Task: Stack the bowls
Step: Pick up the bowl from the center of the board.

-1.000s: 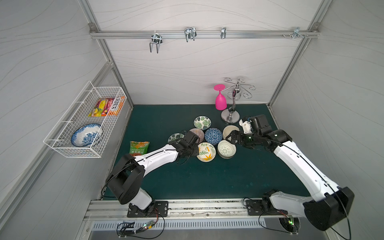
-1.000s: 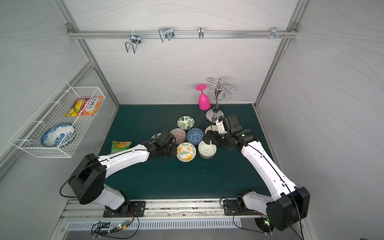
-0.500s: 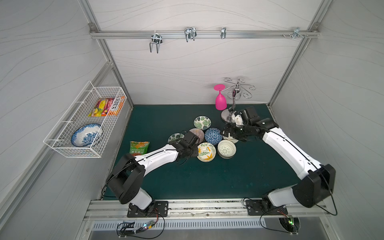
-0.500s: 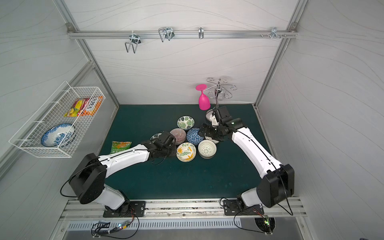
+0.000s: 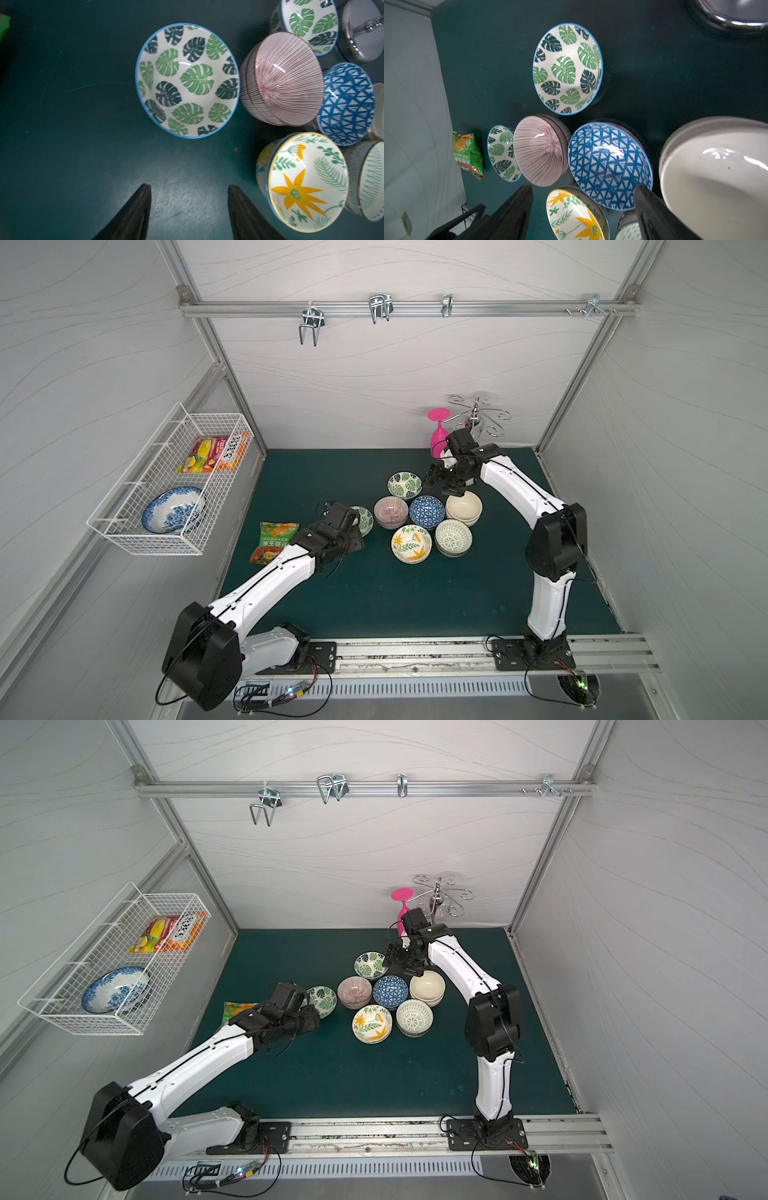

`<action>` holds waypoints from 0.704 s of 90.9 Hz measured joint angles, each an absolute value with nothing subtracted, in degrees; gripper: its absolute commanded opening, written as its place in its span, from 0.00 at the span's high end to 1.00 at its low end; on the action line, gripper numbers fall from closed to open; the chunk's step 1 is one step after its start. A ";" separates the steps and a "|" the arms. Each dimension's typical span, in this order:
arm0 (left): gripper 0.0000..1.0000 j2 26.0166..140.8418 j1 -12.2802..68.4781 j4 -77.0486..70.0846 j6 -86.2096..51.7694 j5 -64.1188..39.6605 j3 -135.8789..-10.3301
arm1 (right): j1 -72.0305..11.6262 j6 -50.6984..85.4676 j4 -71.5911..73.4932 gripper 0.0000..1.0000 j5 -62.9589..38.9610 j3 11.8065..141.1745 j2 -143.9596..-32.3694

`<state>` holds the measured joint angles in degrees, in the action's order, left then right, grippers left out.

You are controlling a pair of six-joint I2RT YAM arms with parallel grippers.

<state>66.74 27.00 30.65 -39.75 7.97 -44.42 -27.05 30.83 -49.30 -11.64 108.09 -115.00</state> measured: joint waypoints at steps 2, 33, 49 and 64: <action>0.33 66.37 26.57 30.68 -39.75 8.05 -43.90 | -27.05 30.94 -49.39 0.22 -11.38 109.25 -115.98; 0.33 66.50 22.70 31.83 -39.46 9.19 -41.32 | -26.15 33.47 -49.12 0.32 -11.33 119.63 -128.01; 0.33 66.48 20.75 31.51 -39.88 8.38 -39.27 | -26.00 34.46 -48.80 0.44 -11.66 122.17 -132.31; 0.34 66.48 20.75 31.33 -40.56 7.38 -39.16 | -26.00 35.18 -47.97 0.48 -12.80 123.81 -135.57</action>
<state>66.48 20.75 31.33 -40.56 7.38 -39.16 -26.00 35.18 -47.97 -12.80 123.81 -135.57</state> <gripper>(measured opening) 0.665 0.527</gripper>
